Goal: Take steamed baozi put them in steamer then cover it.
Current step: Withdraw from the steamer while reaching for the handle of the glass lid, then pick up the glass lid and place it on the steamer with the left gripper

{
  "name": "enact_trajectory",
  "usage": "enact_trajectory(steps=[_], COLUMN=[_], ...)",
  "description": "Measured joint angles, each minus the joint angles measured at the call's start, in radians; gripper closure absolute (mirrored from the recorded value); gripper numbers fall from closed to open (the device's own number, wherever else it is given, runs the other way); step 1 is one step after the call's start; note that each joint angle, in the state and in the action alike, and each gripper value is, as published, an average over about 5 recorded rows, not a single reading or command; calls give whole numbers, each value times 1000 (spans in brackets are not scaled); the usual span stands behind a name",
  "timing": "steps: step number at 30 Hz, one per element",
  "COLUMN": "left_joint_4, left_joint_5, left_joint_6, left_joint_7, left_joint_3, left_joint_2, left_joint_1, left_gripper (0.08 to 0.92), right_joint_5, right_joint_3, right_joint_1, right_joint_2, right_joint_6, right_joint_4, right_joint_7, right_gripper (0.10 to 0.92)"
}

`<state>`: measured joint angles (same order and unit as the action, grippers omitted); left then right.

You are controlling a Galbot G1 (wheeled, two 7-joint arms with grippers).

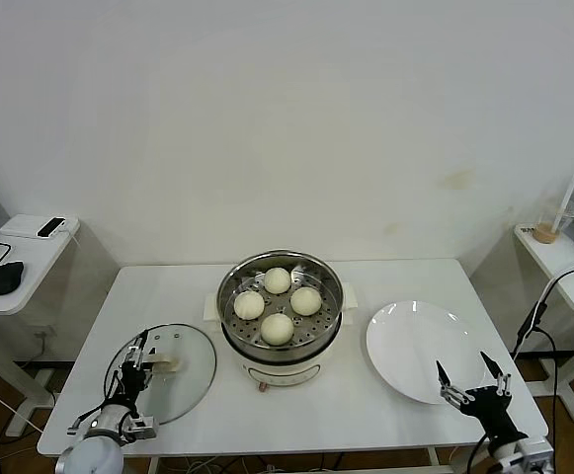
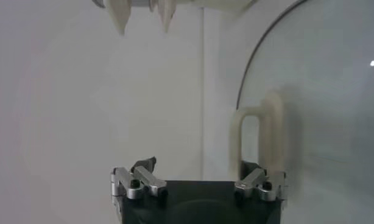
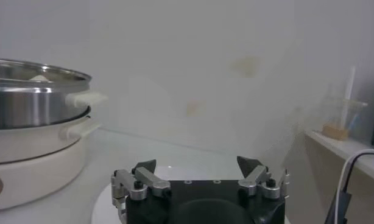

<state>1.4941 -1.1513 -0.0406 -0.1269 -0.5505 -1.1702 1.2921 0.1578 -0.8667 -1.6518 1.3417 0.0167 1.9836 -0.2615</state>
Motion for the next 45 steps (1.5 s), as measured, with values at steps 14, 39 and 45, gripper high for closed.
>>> enact_trajectory(steps=[14, 39, 45], left_joint_4=[4, 391, 494], left_joint_5=[20, -38, 3], left_joint_6=[-16, 76, 116], left_joint_7=[-15, 65, 117], left_joint_3=[-6, -232, -273], left_joint_2=[-8, 11, 37], left_joint_1=[16, 236, 258], left_gripper=[786, 859, 859], right_joint_5=[-1, -19, -33], right_joint_3=[8, 44, 51], right_joint_1=[-1, 12, 12], right_joint_2=[-1, -11, -10], right_joint_6=[-4, -4, 2], right_joint_4=[6, 24, 22], right_joint_7=[-2, -12, -19], right_gripper=[203, 203, 203])
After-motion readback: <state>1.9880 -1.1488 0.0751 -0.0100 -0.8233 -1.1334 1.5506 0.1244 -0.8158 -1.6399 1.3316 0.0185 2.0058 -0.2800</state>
